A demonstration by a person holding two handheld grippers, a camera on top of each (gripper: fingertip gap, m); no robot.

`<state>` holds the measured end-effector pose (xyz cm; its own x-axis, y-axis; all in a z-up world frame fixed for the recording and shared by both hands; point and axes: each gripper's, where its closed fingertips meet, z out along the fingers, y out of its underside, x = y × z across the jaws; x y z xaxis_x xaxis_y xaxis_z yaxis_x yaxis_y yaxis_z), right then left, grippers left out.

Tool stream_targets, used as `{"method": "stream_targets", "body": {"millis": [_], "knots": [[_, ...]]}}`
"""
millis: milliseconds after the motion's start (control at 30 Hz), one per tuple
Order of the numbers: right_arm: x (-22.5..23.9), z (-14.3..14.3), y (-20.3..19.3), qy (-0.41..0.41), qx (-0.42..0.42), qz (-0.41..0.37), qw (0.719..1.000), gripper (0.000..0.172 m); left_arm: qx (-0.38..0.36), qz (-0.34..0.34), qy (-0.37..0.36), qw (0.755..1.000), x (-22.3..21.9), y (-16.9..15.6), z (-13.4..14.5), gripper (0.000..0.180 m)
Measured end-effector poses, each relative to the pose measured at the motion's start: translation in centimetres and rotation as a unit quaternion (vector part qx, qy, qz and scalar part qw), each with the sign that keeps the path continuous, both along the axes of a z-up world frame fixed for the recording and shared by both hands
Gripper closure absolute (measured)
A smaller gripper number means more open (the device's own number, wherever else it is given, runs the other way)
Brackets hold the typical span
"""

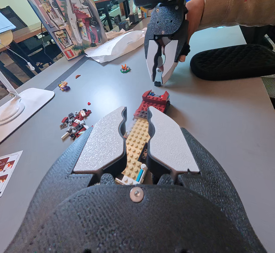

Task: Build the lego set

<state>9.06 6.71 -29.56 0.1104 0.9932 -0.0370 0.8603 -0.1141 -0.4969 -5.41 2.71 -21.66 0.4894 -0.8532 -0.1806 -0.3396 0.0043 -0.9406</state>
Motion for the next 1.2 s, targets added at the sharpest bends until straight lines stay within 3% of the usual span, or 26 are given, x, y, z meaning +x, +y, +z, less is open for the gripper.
{"method": "stream_targets", "body": {"millis": [133,233,333,533,700,900,1200], "knots": [[-0.7,2.4,0.8,0.040,0.017,0.004,0.999,0.143,0.000,0.009,-0.005,1.000,-0.4,0.4,0.2,0.155],[-2.8,5.2,2.4,0.097,0.033,-0.001,0.995,0.143,0.000,0.024,-0.007,1.000,-1.0,1.0,0.2,0.156],[-5.6,6.2,4.3,0.117,0.066,0.011,0.991,0.147,-0.004,0.041,-0.016,0.999,-1.6,1.6,0.2,0.159],[-11.6,4.2,7.5,0.117,0.049,0.053,0.991,0.148,-0.010,0.064,-0.041,0.997,-2.4,2.1,0.6,0.180],[-14.7,2.1,11.0,0.087,0.049,0.064,0.993,0.150,-0.013,0.089,-0.047,0.995,-3.3,3.0,0.3,0.180],[-16.7,1.8,14.7,0.078,0.012,0.031,0.996,0.154,-0.022,0.091,-0.026,0.995,-3.7,3.4,-0.9,0.180],[-17.1,-0.2,15.5,0.021,-0.034,-0.012,0.999,0.151,-0.022,0.089,-0.019,0.996,-4.0,3.5,-1.1,0.180]]}}
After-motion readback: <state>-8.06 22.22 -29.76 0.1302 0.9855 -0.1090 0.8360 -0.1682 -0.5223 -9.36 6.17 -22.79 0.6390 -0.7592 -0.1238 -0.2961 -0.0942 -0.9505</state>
